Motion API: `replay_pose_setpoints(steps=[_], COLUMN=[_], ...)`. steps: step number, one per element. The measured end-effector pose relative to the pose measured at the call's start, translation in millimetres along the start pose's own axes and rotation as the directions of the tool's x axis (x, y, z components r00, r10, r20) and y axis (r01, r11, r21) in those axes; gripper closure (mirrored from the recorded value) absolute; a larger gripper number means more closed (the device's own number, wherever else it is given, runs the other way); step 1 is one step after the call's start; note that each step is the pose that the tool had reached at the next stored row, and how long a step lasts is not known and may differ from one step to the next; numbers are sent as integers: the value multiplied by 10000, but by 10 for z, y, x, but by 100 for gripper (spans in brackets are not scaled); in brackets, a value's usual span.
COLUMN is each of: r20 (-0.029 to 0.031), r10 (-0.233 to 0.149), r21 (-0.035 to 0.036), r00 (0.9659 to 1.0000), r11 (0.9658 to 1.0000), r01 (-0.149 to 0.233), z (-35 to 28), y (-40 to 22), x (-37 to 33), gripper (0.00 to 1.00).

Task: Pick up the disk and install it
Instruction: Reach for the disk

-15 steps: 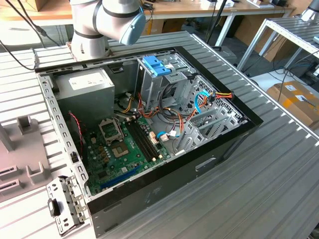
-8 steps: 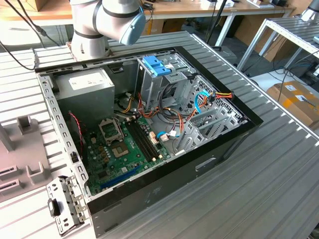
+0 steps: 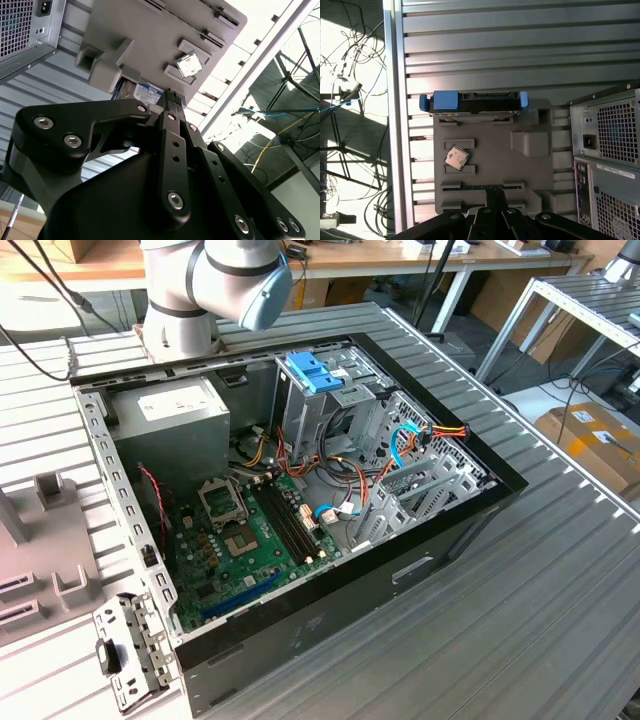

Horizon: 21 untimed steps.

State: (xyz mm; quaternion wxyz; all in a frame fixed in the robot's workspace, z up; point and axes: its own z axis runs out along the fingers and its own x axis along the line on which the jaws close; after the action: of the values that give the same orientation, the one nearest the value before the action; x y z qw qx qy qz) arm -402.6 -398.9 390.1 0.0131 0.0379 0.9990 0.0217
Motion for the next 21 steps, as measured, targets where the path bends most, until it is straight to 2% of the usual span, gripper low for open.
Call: replay_pose_setpoints(steps=[5, 10, 21], r20=[0, 0, 0], r10=[0, 0, 0], r21=[0, 0, 0], r00=[10000, 10000, 10000], r11=[10000, 10000, 10000], r01=[0, 0, 0], z=[0, 0, 1], y=[-2, -6, 15], x=[21, 71, 75], gripper=[89, 89, 89])
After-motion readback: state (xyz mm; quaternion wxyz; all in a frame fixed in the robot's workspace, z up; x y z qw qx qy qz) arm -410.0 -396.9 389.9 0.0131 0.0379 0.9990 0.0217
